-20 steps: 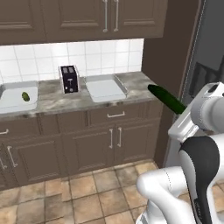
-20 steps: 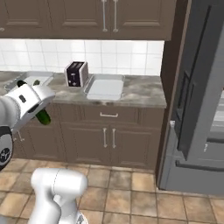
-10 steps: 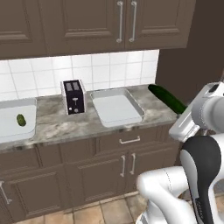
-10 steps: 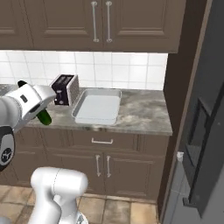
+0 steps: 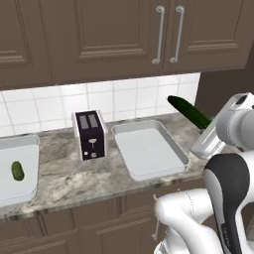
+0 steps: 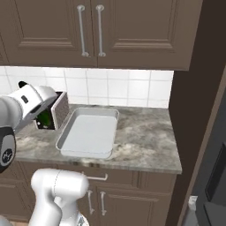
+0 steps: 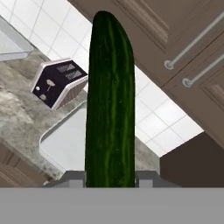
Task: Place one cucumber and one chicken drumstick in each tupperware on the nearby counter, to pack two identical lunches.
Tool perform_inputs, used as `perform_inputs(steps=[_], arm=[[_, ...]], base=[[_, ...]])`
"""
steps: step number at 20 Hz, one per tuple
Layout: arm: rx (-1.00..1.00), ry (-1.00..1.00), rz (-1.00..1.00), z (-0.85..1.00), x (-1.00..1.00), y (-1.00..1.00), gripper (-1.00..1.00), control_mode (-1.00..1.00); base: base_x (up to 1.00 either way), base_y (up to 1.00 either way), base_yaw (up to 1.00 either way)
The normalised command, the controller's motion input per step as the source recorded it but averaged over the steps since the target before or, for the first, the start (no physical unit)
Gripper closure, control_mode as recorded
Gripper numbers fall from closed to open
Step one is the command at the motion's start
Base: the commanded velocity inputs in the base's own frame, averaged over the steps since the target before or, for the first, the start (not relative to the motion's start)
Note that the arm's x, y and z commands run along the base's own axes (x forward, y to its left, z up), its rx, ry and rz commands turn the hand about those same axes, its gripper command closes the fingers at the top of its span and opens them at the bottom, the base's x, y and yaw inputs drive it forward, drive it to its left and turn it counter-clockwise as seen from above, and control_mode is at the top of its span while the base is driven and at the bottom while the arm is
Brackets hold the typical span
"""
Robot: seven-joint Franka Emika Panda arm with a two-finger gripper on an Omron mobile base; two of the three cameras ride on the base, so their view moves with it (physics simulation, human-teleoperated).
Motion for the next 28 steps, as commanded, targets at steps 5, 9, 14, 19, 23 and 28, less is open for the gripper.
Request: perform_inputs(steps=[5, 9, 14, 19, 23, 28], arm=[[0.0, 0.0, 0.0, 0.0, 0.0, 0.0, 1.0, 1.0], [0.0, 0.0, -0.02, -0.13, -0.01, -0.05, 1.0, -1.0], [0.0, 0.02, -0.09, -0.4, -0.02, -0.08, 1.0, -1.0], [0.0, 0.15, -0.09, -0.55, 0.0, 0.0, 1.0, -1.0], [0.04, 0.27, -0.09, -0.43, 0.0, -0.02, 1.0, -1.0], [0.11, 0.32, -0.16, -0.39, 0.02, -0.01, 1.0, -1.0]], base=[[0.28, 0.0, -0.01], [0.0, -0.02, -0.01], [0.0, 0.0, 0.0], [0.0, 0.0, 0.0], [0.0, 0.0, 0.0], [0.0, 0.0, 0.0]])
